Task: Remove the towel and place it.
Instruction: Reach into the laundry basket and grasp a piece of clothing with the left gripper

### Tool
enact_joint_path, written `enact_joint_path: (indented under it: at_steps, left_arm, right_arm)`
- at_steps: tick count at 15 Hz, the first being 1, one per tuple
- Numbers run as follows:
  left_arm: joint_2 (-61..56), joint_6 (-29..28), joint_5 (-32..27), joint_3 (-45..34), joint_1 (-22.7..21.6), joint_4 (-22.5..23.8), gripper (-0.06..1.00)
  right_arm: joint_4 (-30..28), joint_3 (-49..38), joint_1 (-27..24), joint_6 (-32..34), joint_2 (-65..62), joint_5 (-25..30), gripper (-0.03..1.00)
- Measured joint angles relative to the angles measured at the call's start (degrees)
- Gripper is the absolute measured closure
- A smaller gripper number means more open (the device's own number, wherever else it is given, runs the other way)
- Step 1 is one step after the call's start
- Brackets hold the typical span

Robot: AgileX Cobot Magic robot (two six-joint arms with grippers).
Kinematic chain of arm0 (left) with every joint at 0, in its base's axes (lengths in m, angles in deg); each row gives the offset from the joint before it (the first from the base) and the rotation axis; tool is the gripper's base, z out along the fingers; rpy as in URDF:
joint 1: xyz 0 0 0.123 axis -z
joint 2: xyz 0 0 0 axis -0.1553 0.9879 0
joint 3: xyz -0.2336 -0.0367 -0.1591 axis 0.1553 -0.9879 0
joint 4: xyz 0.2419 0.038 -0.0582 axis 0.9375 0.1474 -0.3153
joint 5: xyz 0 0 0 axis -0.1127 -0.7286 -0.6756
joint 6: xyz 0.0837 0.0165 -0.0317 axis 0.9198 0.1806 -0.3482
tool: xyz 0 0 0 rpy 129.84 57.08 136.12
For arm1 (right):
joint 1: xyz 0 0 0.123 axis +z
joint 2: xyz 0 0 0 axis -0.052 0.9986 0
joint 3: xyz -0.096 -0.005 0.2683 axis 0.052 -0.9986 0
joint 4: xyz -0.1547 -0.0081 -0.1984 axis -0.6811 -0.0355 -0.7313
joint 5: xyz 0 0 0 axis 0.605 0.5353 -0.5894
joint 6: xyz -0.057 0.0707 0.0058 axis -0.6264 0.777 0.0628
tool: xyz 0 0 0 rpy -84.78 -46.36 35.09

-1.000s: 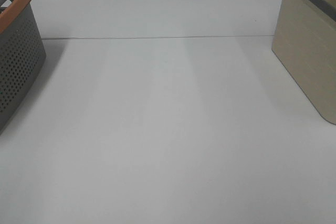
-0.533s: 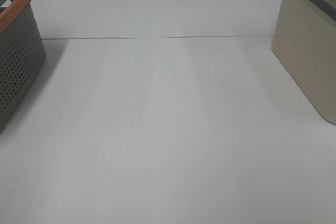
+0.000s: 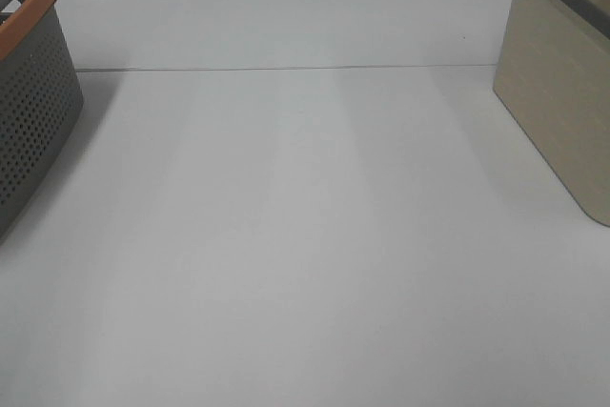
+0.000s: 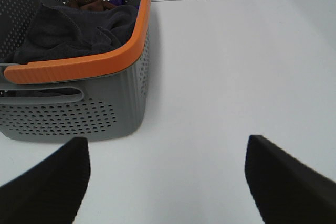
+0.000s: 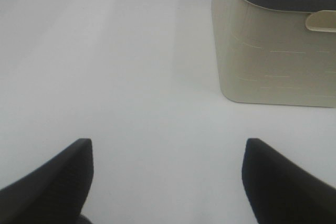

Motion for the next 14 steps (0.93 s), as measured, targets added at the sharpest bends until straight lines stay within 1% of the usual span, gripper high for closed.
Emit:
enact_joint_path:
  at_steps: [2, 5, 6, 10, 11, 12, 14]
  left_arm:
    - [2.2, -0.2, 1.0, 1.5, 0.0, 0.1, 0.19]
    - [10.2, -6.3, 3.3, 7.8, 0.0, 4.9, 0.19]
    - [11.2, -7.2, 3.5, 8.8, 0.0, 5.6, 0.19]
    - [19.8, -18.4, 8.2, 14.2, 0.0, 12.4, 0.19]
    - [21.0, -20.3, 9.1, 14.9, 0.0, 13.5, 0.19]
    - [26.0, -28.5, 12.7, 17.2, 0.0, 17.1, 0.19]
    - [31.1, -35.0, 17.1, 18.6, 0.0, 19.5, 0.19]
  right_arm:
    - [0.0, 0.0, 0.0, 0.0, 0.0, 0.0, 0.2]
    - [0.0, 0.0, 0.0, 0.0, 0.0, 0.0, 0.2]
    - [0.0, 0.0, 0.0, 0.0, 0.0, 0.0, 0.2]
    - [0.0, 0.0, 0.0, 0.0, 0.0, 0.0, 0.2]
    - [0.0, 0.0, 0.0, 0.0, 0.0, 0.0, 0.2]
    - [0.0, 0.0, 0.0, 0.0, 0.0, 0.0, 0.2]
    - [0.0, 0.0, 0.0, 0.0, 0.0, 0.0, 0.2]
